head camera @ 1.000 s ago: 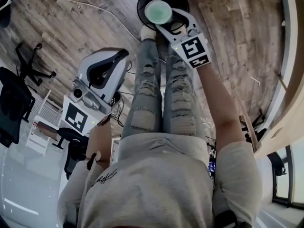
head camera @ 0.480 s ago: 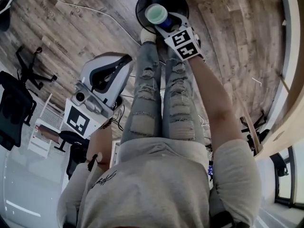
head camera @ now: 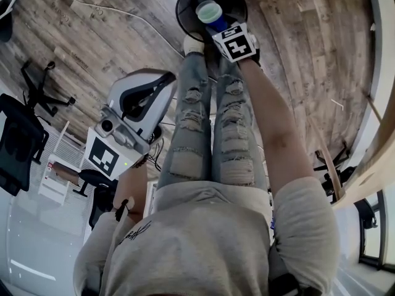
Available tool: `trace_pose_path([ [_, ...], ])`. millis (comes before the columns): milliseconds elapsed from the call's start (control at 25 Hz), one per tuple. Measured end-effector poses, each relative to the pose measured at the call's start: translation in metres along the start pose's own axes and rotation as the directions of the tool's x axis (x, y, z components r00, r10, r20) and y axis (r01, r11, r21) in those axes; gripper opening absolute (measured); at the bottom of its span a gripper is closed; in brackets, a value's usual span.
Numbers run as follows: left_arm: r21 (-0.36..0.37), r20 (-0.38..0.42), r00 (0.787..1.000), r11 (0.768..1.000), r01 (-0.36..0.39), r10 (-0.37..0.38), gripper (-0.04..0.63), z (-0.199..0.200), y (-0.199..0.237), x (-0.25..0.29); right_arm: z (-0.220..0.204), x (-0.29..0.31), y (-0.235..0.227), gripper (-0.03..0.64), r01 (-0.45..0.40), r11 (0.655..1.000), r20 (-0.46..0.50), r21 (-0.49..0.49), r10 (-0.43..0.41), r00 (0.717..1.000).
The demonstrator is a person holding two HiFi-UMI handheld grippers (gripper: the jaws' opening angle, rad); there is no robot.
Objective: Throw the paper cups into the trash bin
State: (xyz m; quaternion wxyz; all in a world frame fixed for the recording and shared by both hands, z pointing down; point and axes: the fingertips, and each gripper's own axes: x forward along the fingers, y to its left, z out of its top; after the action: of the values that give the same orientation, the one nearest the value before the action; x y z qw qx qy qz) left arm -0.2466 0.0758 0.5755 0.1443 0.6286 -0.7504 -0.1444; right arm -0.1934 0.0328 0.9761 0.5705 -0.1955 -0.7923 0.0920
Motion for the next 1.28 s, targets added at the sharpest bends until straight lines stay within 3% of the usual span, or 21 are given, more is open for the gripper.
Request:
trace_pose_path([
  [320, -0.009, -0.013, 1.0, 1.0, 0.009, -0.009, 0.0, -0.007, -0.002, -0.005, -0.016, 0.021, -0.006, 0.258, 0.017, 0.999, -0.107, 0.032, -0.013, 0.994],
  [480, 0.006, -0.024, 1.0, 1.0, 0.003, -0.003, 0.0, -0.009, 0.0, -0.007, -0.022, 0.022, -0.013, 0.258, 0.042, 0.999, -0.145, -0.016, -0.044, 0.988],
  [760, 0.014, -0.023, 0.999, 1.0, -0.022, 0.023, 0.0, -0.009, 0.002, -0.011, -0.015, 0.023, -0.014, 0.259, 0.094, 0.995, -0.108, -0.027, -0.097, 0.989],
  [1280, 0.034, -0.02, 0.999, 0.999, -0.025, 0.026, 0.0, -0.004, 0.004, -0.005, -0.012, 0.015, -0.022, 0.259, 0.082, 0.996, -0.079, 0.015, -0.081, 0.994],
])
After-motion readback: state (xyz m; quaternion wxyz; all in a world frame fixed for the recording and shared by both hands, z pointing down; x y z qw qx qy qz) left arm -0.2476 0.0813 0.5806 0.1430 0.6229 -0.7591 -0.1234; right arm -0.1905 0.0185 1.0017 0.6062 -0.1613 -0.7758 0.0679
